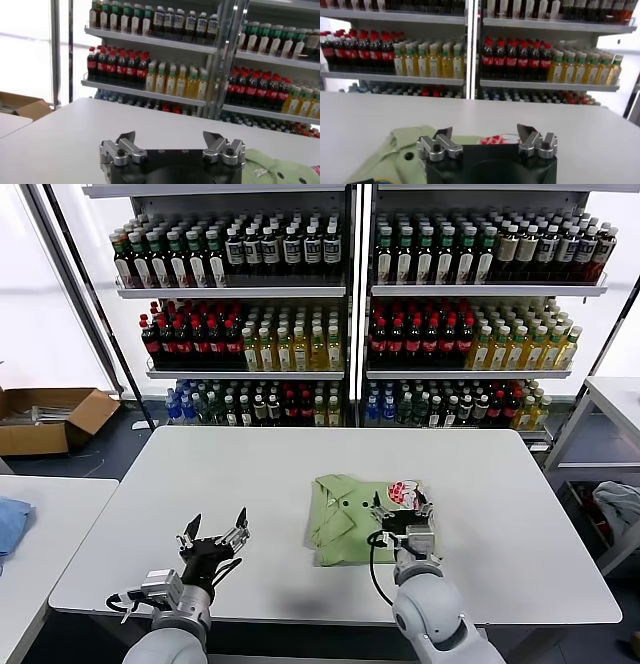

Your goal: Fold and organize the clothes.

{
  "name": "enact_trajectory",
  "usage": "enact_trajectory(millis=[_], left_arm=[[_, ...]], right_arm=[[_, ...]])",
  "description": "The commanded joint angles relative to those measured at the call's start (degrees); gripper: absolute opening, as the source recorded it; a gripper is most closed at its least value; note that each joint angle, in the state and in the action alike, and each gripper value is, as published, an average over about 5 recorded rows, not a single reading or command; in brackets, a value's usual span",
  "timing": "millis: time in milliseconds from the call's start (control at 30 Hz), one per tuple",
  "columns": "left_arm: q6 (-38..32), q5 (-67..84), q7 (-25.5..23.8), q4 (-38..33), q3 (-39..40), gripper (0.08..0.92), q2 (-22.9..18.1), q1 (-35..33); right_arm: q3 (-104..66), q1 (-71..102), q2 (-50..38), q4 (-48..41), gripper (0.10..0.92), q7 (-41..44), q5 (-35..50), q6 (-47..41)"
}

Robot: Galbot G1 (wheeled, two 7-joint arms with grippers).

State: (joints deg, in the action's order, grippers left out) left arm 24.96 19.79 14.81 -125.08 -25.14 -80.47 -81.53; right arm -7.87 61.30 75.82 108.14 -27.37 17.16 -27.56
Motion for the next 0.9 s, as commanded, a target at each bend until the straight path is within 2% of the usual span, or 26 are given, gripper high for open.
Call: enact_trajectory(millis=[33, 533, 900], left_arm=[[0.20, -0.02, -0.06, -0.15, 0.10, 0.823, -0.16, -0.22], [0.38, 0.12, -0.17, 0.05, -0.39, 0.823, -0.24, -0.63], [0.42, 0.40, -0.52, 0.33, -0.23, 0.823, 0.04, -0.78]], right_arm=[[2.82, -5.41, 6.67, -8.06, 0.819, -3.83, 1.99, -1.04], [2.15, -6.60, 8.72, -13.46, 0.823, -7.22, 8.21, -5.54], [1.78, -5.38, 9.07, -13.58, 0.823, -5.99, 7.97, -4.44]])
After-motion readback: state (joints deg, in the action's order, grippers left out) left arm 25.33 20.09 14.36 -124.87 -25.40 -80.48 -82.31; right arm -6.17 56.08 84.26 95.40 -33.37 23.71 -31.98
